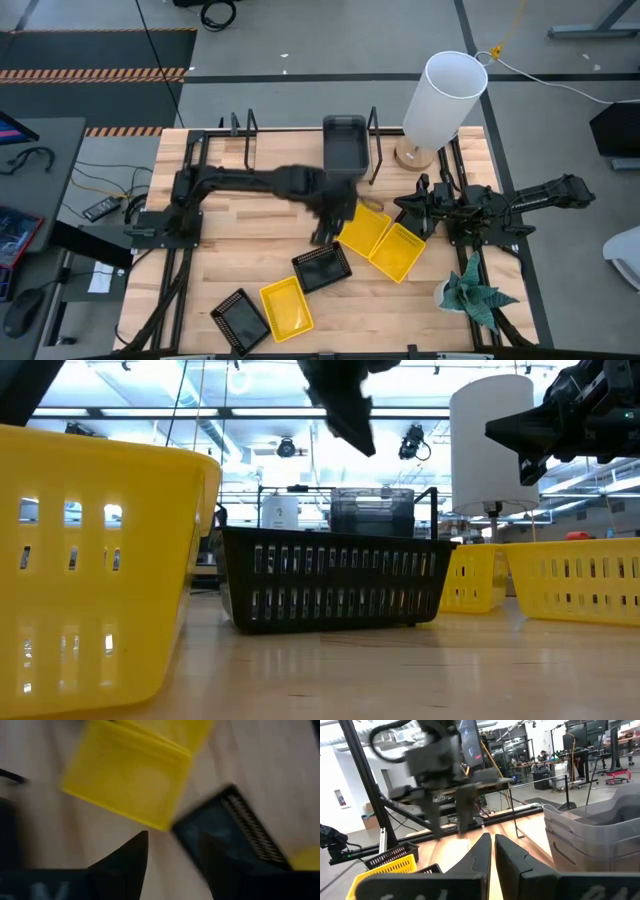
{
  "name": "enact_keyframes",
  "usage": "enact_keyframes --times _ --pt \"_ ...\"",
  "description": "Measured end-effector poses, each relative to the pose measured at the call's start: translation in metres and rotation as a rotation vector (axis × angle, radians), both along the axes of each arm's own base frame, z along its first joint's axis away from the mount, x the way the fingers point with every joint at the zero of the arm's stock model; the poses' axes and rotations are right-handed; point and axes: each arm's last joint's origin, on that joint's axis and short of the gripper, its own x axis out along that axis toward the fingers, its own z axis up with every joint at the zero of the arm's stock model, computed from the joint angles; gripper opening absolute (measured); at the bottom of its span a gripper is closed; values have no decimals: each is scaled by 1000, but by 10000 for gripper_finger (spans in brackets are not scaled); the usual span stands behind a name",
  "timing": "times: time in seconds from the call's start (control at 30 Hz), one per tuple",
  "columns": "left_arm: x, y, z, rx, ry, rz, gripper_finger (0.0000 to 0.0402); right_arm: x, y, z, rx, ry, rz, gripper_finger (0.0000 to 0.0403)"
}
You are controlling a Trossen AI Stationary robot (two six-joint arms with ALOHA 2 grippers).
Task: Stack baskets on shelf by color
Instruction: Stack the top left yellow bin on top of the bottom yellow bin
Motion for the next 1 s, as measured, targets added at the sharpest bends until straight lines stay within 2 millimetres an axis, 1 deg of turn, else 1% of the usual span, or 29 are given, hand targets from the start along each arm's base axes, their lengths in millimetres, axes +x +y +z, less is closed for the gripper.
enact_keyframes --times 0.1,0.33,0.4,0.53,0.63,0.7,0.77,0.83,0.9,1.0 --pt "-8 -28 -10 -20 86 -17 163 0 0 0 0 1 3 28" --pt "-25 -92 -22 -70 181 -17 143 0 0 0 0 1 2 28" --pt "-30 -108 -22 -85 199 -2 142 0 0 0 0 2 2 28" --pt "-38 -130 -22 -82 208 17 142 0 0 0 0 2 0 28" --pt "-40 -141 -22 15 143 66 144 0 0 0 0 2 -1 28" --pt "-39 -145 -20 108 59 120 148 0 0 0 0 3 0 28" --pt "-34 -143 -18 175 -32 205 152 0 0 0 0 2 0 28" --pt "-27 -138 -15 202 -107 262 155 0 0 0 0 2 0 28" --pt "-21 -134 -12 201 -156 258 155 0 0 0 0 2 0 28" --pt "-7 -128 -17 215 -217 254 150 0 0 0 0 2 0 28"
